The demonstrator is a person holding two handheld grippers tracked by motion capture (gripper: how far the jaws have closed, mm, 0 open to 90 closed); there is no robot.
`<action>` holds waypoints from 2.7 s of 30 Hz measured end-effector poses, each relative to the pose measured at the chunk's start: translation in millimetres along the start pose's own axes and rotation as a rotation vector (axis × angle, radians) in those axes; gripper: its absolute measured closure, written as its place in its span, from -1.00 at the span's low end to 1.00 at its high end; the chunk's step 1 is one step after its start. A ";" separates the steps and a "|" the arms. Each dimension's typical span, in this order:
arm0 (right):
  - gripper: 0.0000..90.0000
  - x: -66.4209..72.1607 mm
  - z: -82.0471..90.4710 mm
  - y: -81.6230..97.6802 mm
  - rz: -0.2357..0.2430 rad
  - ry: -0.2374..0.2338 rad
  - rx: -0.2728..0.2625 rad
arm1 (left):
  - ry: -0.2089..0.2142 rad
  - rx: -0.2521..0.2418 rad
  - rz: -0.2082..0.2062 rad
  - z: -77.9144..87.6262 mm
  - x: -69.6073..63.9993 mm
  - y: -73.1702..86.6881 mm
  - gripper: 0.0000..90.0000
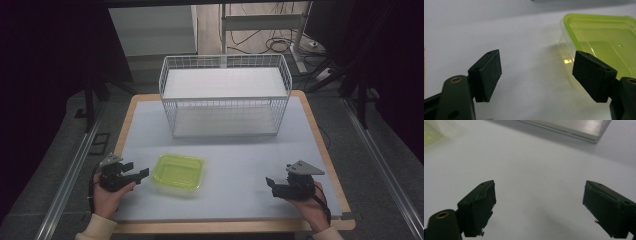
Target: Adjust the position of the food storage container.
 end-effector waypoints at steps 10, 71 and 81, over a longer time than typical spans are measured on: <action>-0.63 -7.7 -1.5 1.9 0.002 -0.033 0.015 | 0.002 0.001 0.002 0.9 1.9 -0.1 -0.48; -0.59 2.1 13.3 -2.9 0.004 -0.014 -0.034 | 0.148 0.232 -0.105 -28.5 -16.8 -1.6 1.00; -0.59 1.9 12.9 -2.8 0.004 -0.012 -0.032 | 0.177 0.243 -0.106 -32.9 -24.5 0.9 1.00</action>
Point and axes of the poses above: each handheld gripper's, and its own axes: z roughly backward along the jaws, y roughly out of its underside, x roughly to its left, the point moved 3 cm from there along -z, roughly forward along the jaws, and after that the axes turned 10 degrees about z, right-handed, at the moved point
